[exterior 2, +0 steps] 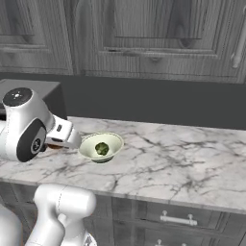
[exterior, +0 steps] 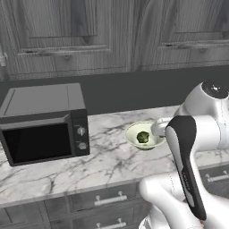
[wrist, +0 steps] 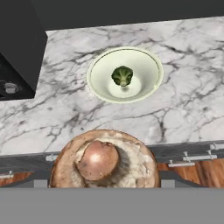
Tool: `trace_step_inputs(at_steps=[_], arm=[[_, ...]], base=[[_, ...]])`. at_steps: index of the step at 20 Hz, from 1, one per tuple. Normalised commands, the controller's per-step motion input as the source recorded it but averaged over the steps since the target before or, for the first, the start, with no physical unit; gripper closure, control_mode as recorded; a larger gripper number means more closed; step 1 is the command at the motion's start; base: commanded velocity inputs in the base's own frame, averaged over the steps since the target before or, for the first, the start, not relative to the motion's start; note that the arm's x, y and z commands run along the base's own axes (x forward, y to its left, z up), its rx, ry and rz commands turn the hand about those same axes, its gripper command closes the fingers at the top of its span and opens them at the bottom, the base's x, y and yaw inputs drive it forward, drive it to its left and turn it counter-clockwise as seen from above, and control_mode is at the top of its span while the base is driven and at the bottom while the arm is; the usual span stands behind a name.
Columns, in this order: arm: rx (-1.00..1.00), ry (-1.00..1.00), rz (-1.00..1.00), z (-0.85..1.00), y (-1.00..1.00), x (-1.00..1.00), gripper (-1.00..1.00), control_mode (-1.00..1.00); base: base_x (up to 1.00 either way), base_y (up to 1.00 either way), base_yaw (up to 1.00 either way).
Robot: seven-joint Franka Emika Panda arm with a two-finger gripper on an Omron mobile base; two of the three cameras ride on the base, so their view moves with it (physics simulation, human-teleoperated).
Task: Take the mushroom, broccoli, and mushroom from the freezer and place them in the bowl on the counter.
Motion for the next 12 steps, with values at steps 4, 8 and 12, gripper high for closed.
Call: trace_step_inputs(at_steps=[4, 8, 12], arm=[[0.00, 0.00, 0.00, 0.00, 0.00, 0.00, 1.00, 1.00], [0.00, 0.00, 0.00, 0.00, 0.00, 0.00, 1.00, 1.00], [0.00, 0.00, 0.00, -0.21, -0.36, 0.62, 1.00, -1.00]], base=[[0.34, -0.38, 0.01], [0.30, -0.41, 0.00], [0.00, 0.00, 0.00]])
